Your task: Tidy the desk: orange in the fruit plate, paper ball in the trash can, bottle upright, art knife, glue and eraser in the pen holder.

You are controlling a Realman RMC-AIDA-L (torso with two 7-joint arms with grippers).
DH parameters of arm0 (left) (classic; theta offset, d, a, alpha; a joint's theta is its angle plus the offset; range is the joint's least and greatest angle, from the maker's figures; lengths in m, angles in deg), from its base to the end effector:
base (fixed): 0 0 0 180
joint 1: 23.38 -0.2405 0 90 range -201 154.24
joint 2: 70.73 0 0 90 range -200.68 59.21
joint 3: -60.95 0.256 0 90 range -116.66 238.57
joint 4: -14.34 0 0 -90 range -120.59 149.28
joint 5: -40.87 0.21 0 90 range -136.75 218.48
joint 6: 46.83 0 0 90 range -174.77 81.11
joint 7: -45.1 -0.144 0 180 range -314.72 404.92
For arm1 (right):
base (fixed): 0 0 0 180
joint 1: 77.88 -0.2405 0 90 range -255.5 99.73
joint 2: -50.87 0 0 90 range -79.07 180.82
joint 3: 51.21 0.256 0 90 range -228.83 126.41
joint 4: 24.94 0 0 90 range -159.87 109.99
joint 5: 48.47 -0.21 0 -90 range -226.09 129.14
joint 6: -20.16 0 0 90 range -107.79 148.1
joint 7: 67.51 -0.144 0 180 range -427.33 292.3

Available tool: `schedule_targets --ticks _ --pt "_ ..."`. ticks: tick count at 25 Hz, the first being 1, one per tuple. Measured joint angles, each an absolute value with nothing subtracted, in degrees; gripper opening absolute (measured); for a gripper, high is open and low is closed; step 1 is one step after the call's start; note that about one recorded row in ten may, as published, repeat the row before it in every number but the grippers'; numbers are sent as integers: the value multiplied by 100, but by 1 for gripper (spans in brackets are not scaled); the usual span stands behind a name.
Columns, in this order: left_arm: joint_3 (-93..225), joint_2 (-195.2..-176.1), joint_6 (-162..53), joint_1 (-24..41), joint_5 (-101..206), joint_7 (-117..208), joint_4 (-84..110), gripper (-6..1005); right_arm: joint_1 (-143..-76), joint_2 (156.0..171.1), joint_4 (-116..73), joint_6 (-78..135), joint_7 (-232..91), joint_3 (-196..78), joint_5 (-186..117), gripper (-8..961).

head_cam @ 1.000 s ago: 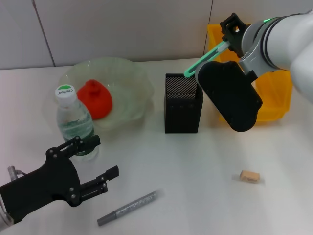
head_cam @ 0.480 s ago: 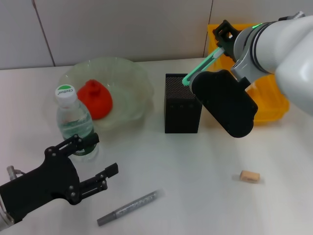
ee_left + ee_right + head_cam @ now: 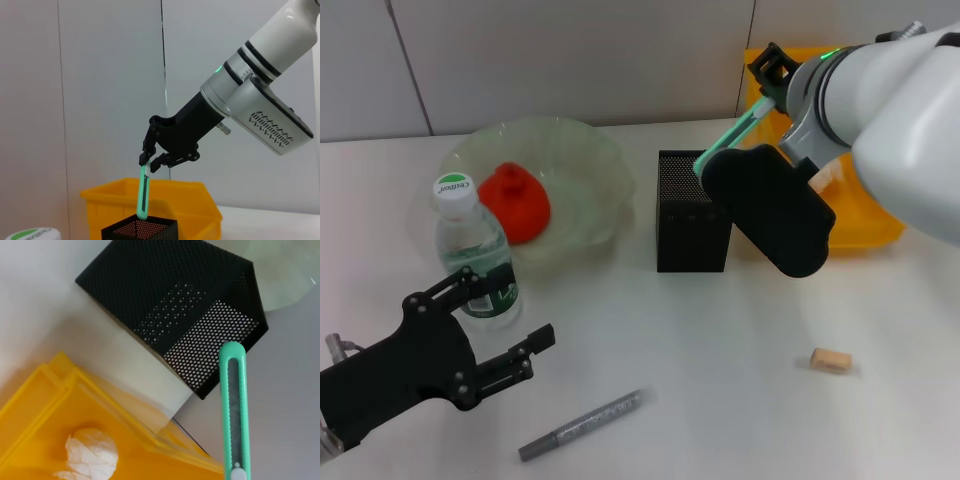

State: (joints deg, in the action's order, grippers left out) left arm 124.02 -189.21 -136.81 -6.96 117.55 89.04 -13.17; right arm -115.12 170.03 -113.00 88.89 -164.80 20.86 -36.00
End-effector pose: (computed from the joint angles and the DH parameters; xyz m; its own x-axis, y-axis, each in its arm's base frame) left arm -0.2792 0.2660 -0.0226 0.7279 -0.0423 0.6844 0.2928 -0.8833 -0.3660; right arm 0.1014 0.3962 0.0024 0.1366 0.3478 0.9275 0.8841 -0.4652 0.0442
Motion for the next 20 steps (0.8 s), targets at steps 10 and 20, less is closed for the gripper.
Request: schedule_targets --ticks 10,20 --pt "12370 -18921 -13699 -695 11750 8893 -1306 781 -11648 17031 -11145 8875 -16721 1904 -3599 177" --pt "12361 -18921 -13793 -707 11750 8894 -1247 781 -11587 17041 -11125 8898 -16851 1816 -3448 182"
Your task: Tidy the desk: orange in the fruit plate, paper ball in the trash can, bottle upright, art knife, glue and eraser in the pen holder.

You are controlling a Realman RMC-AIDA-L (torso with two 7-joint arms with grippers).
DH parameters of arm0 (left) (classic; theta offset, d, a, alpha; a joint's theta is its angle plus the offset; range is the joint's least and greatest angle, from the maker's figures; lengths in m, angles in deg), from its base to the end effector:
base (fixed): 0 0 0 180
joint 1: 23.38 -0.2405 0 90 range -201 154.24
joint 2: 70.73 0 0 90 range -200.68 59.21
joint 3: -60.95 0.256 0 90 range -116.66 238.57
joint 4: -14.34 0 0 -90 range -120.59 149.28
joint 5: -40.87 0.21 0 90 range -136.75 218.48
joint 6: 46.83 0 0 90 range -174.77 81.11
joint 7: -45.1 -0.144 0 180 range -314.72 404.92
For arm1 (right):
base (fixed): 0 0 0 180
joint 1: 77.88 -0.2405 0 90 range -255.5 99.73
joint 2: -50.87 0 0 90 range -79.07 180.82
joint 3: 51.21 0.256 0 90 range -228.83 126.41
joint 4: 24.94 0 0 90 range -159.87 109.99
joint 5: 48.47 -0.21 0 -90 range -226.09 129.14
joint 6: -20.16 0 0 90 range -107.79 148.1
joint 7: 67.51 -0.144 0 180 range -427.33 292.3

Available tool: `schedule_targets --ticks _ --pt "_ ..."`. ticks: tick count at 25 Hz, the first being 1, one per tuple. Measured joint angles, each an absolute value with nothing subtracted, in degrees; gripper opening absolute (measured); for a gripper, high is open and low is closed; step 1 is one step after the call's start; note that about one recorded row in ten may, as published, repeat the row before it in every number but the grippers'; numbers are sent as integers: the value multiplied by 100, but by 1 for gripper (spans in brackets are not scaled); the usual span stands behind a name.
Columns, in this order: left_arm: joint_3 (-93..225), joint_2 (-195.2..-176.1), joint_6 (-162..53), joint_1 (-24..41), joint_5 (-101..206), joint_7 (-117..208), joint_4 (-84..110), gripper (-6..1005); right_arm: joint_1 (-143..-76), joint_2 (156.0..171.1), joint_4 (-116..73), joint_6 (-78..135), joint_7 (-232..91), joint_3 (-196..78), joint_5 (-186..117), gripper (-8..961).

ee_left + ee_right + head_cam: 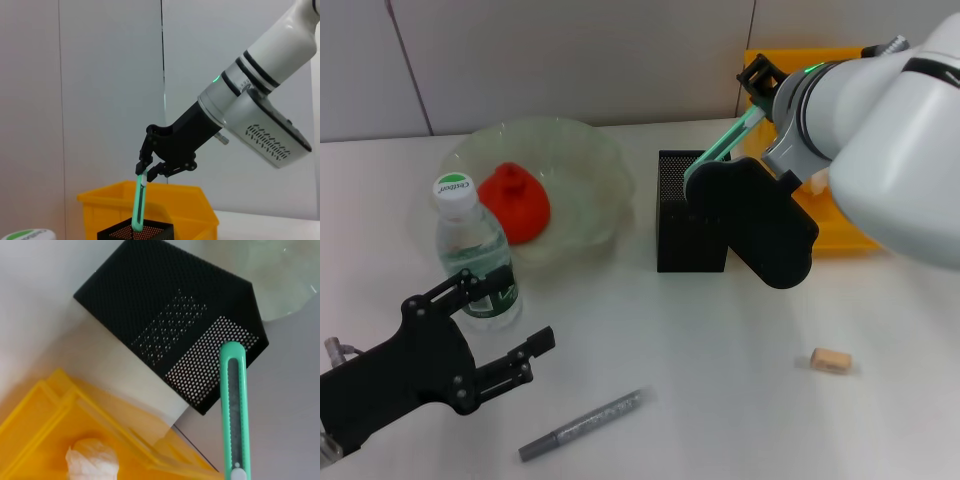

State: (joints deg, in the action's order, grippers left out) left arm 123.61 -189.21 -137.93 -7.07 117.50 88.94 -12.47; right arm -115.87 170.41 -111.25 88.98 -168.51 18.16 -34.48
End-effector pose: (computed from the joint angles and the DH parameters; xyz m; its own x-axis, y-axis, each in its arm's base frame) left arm -0.2795 0.2628 -0.0223 0.7159 -0.0396 0.6971 0.2987 -0.8851 -0.3570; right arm 0.1006 0.3936 -0.0093 0.1366 0.3421 0.9297 0.8812 -0.4707 0.0438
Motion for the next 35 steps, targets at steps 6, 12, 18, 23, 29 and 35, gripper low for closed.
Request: schedule_targets --ticks 6,12,18,23,29,35 --pt "12361 -18921 -13815 -727 11750 8895 -1238 781 -11591 17041 -11067 8879 -16939 1769 -3375 185" --pt "12362 -18921 -13827 -739 11750 8893 -1237 781 -11629 17041 -11060 8858 -17030 1678 -3355 189" --pt "12362 -18921 -13835 -767 11749 8891 -1237 781 -11664 17047 -11027 8804 -17121 1613 -3302 192" --pt "12362 -18921 -13835 -784 11739 8884 -1237 781 -11709 17050 -11008 8792 -17216 1578 -3288 194" --pt "12362 -18921 -13835 -784 11735 8874 -1237 781 -11758 17058 -11007 8715 -17376 1521 -3218 345" --pt "12349 -18918 -13836 -788 11732 8871 -1237 781 -11791 17055 -11078 8353 -17908 1638 -3151 411"
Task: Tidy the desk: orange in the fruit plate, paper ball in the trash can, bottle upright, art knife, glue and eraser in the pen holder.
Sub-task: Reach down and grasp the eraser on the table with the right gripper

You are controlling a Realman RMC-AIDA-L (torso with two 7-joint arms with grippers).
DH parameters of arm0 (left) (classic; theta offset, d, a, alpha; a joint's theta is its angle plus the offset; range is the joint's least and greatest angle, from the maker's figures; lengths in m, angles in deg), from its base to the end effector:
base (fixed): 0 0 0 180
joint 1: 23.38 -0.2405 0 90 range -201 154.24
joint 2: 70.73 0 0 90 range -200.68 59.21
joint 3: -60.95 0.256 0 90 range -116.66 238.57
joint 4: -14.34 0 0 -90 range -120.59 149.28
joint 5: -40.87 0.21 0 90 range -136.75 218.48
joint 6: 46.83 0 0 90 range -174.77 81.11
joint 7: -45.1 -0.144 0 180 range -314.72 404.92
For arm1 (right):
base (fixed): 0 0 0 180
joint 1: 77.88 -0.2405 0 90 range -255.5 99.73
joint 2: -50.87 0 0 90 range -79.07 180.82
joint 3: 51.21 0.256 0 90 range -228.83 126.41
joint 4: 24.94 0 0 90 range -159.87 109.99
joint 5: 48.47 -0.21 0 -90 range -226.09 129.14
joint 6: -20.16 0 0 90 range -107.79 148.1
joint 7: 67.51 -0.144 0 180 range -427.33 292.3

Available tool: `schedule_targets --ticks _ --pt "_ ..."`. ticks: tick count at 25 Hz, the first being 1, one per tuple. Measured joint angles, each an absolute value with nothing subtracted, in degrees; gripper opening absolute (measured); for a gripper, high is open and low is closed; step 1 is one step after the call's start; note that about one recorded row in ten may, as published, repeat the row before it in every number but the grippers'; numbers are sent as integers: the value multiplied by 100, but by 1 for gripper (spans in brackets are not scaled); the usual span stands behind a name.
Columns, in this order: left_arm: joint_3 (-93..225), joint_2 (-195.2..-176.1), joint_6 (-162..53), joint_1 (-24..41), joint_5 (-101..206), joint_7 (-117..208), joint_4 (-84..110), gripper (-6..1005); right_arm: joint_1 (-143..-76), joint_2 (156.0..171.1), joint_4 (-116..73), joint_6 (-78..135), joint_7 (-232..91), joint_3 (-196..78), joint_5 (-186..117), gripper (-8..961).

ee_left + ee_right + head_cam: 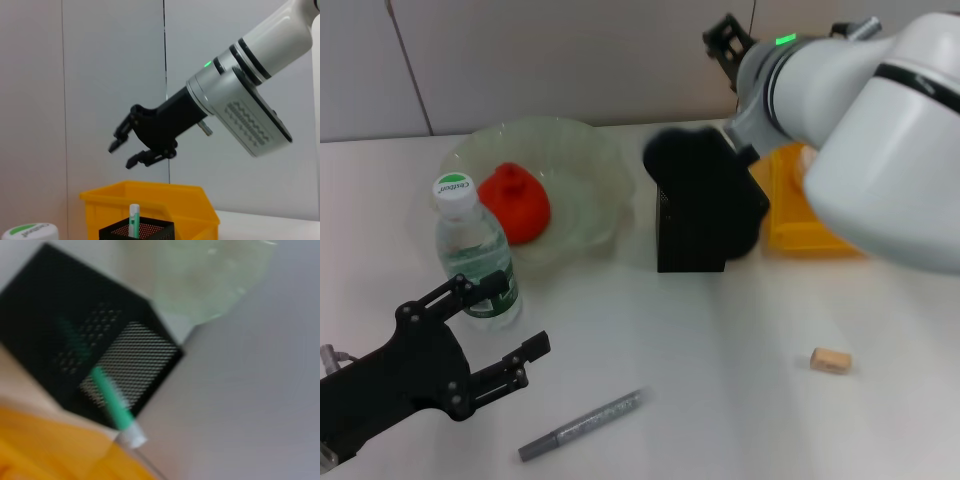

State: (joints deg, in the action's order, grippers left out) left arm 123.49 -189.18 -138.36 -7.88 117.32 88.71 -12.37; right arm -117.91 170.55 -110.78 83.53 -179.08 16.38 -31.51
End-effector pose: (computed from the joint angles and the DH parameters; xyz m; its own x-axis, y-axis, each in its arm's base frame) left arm -0.2827 0.2584 -0.0214 0.7126 -0.0357 0.7007 0.3087 -0.8809 -0.3588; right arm 0.0734 0.4002 -0.0145 0.2436 0.2857 0.9268 0.9113 -0.3944 -0.1180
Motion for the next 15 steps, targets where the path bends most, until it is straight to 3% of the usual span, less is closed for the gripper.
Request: schedule_targets --ticks 5,15 --pt "12324 -18913 -13841 -790 11733 8869 -1237 781 -11670 17045 -11182 7924 -18330 1914 -3156 466" --pt "12269 -18911 -13870 -751 11733 8874 -1238 781 -11413 17035 -11501 6904 -19799 2506 -3237 721"
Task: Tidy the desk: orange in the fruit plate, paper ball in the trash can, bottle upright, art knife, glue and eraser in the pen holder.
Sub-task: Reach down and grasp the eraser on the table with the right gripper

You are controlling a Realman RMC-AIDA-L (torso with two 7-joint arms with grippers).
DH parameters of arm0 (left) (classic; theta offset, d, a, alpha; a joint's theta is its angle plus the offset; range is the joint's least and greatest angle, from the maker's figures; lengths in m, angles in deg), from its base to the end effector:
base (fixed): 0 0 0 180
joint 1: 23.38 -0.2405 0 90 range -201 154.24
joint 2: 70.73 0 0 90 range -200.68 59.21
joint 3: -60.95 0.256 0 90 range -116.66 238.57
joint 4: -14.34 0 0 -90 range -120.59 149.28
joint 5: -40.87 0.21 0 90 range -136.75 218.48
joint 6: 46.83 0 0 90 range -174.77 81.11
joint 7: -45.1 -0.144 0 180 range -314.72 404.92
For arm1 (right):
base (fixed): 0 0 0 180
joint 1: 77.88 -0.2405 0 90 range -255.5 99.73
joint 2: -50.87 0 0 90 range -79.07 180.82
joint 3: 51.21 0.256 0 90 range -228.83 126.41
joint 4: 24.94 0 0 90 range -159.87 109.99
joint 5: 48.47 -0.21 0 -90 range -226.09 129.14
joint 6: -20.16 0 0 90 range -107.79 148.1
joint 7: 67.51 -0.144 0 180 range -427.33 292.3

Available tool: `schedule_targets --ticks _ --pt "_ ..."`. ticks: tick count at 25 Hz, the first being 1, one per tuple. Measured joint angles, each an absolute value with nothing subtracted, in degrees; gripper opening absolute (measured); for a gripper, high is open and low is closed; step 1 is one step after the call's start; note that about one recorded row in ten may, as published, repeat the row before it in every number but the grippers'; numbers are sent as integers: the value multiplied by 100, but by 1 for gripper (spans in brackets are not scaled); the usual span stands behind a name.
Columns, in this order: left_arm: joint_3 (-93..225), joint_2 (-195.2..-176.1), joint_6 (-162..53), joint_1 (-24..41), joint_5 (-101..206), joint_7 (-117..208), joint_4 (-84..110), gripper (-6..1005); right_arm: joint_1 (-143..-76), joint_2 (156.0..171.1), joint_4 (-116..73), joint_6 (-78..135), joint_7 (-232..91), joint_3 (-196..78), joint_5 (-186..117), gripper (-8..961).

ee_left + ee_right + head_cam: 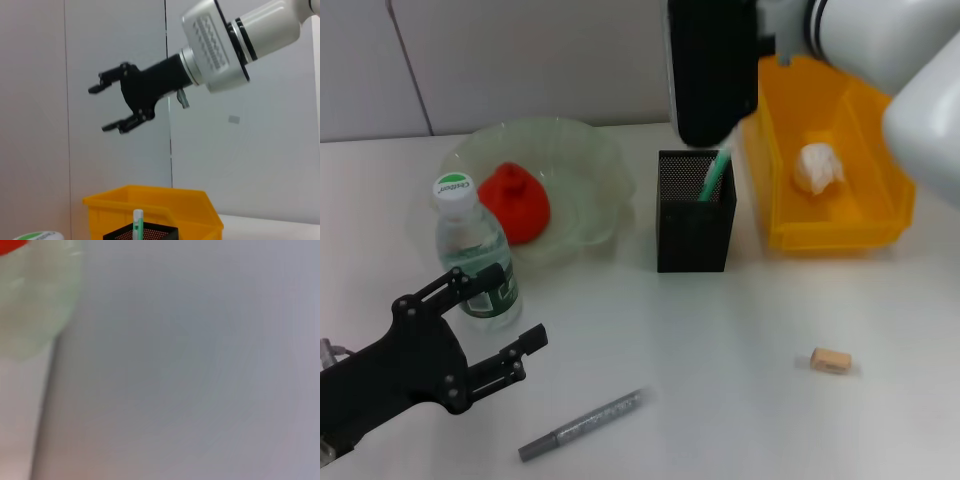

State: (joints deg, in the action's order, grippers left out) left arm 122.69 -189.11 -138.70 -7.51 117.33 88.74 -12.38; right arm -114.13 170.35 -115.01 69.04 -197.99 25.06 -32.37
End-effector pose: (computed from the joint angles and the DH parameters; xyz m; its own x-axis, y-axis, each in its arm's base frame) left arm -0.2816 0.2610 -0.0186 0.7083 -0.0457 0.7044 0.3072 -0.8785 -0.3659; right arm 0.0562 0.4172 0.0259 0.6753 0.1563 0.7208 0.7279 -0.2983 -0.6174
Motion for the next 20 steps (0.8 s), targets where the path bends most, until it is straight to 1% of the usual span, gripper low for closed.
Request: schedule_targets --ticks 4,15,20 --pt "12232 -18912 -13881 -750 11733 8878 -1238 781 -11226 17030 -11723 6480 -20242 2694 -3564 770" --pt "12204 -18921 -13921 -738 11676 8878 -1237 781 -11035 17014 -12049 6201 -20269 3596 -5950 770" --pt "12203 -18921 -13974 -738 11671 8878 -1238 781 -10782 17004 -12153 5947 -20226 3862 -6924 770"
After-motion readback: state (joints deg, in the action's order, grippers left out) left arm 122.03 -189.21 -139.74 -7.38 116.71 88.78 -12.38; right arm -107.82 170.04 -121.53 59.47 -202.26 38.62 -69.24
